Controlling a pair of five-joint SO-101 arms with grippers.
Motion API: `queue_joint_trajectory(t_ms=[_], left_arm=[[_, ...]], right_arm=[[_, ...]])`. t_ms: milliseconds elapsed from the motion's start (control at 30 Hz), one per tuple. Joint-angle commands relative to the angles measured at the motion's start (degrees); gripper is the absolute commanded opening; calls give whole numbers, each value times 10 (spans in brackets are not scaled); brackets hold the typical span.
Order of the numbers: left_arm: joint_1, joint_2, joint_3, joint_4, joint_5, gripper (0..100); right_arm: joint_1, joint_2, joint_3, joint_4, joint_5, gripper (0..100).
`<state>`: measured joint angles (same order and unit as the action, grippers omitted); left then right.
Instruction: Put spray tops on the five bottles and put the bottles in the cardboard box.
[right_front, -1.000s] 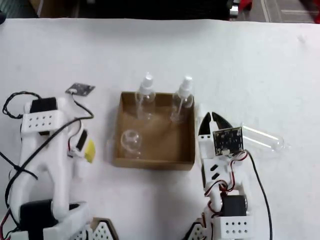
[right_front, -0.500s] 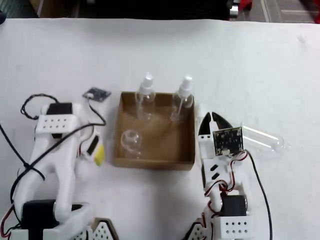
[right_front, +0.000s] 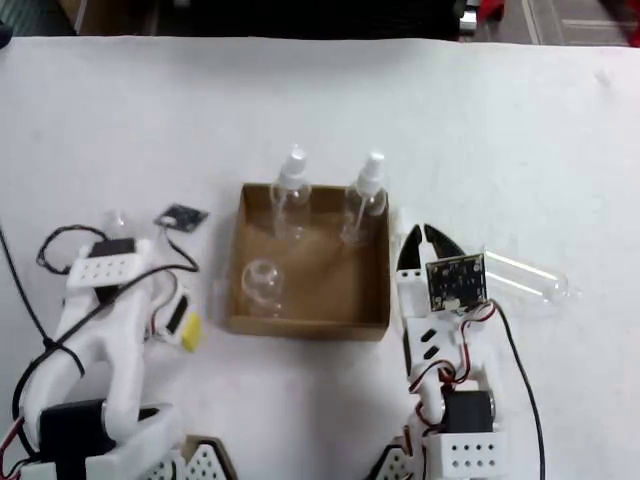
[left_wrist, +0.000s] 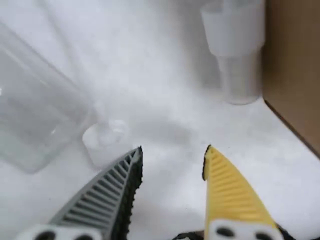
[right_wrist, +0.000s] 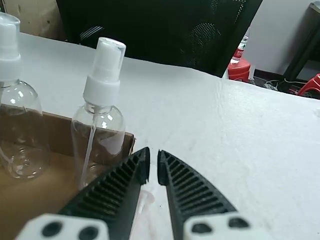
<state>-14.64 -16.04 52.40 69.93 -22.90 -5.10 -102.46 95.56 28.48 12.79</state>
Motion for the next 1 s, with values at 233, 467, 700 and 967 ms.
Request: queue_joint_trajectory(t_ms=[233,467,700,967], left_arm=[[-102,-17,-12,-64,-3,193],[-189,71,-123,-66,-3,192],[-197,241,-264,86,-8,188],[-196,108,-317,224,9,189]], right_arm=[[1,-5,13,0,6,15],[0,-5,13,0,6,15],[-1,-4,13,0,6,15],[-3,-4,13,0,6,15]])
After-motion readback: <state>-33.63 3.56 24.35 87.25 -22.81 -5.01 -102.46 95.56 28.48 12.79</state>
